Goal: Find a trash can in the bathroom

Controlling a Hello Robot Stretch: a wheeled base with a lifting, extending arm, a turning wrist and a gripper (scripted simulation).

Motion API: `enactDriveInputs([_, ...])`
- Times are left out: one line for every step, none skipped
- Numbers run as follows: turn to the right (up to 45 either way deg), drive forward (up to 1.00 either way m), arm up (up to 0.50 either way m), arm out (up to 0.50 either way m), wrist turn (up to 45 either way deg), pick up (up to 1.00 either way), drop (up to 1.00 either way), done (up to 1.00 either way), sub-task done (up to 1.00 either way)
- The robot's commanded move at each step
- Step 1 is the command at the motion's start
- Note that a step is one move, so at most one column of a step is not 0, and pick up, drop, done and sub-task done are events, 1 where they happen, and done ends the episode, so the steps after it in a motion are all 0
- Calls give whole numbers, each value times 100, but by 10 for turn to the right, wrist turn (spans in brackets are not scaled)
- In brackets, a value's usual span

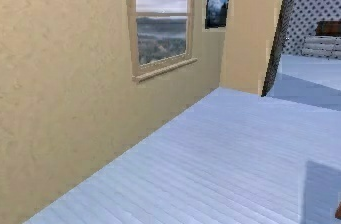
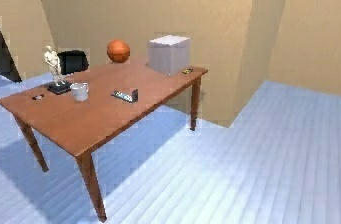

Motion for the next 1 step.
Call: enactDriveInputs([120, 0, 0, 0, 0, 0, 0, 0, 0])
